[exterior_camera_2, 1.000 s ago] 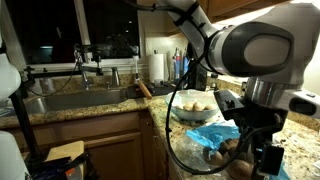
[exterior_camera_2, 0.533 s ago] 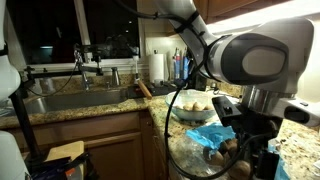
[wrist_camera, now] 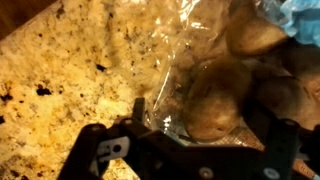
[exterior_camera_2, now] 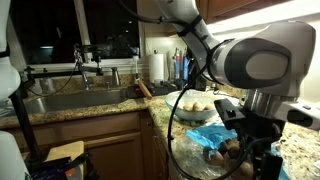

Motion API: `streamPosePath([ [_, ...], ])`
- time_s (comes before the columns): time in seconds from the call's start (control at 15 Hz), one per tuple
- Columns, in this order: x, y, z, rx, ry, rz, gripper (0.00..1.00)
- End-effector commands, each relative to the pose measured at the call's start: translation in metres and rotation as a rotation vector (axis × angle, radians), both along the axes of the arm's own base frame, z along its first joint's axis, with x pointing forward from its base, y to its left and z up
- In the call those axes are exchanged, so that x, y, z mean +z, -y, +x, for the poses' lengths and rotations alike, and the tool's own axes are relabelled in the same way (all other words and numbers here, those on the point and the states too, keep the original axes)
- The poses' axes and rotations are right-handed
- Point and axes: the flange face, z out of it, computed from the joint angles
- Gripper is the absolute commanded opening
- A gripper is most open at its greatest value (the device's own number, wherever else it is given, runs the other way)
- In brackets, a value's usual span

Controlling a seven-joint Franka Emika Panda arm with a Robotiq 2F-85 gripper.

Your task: Pick up a potato from the plastic bag and put it in the dish.

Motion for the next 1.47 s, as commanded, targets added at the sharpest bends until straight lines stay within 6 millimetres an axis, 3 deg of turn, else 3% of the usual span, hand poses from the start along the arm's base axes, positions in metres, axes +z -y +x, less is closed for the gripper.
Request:
streamPosePath([
  [0.0, -0.002, 0.006, 0.003, -0.003, -0.003, -0.02, 1.0],
  [1.0, -0.022, 0.004, 0.024, 0.004, -0.036, -0.012, 1.0],
  [1.07, -0.021, 0.003, 0.026, 0.005, -0.041, -0.012, 0.84],
  [1.13, -0.018, 0.002, 0.026, 0.003, -0.042, -0.011, 0.74],
  [1.4, -0.01, 0.002, 0.028, -0.005, -0.053, -0.014, 0.46],
])
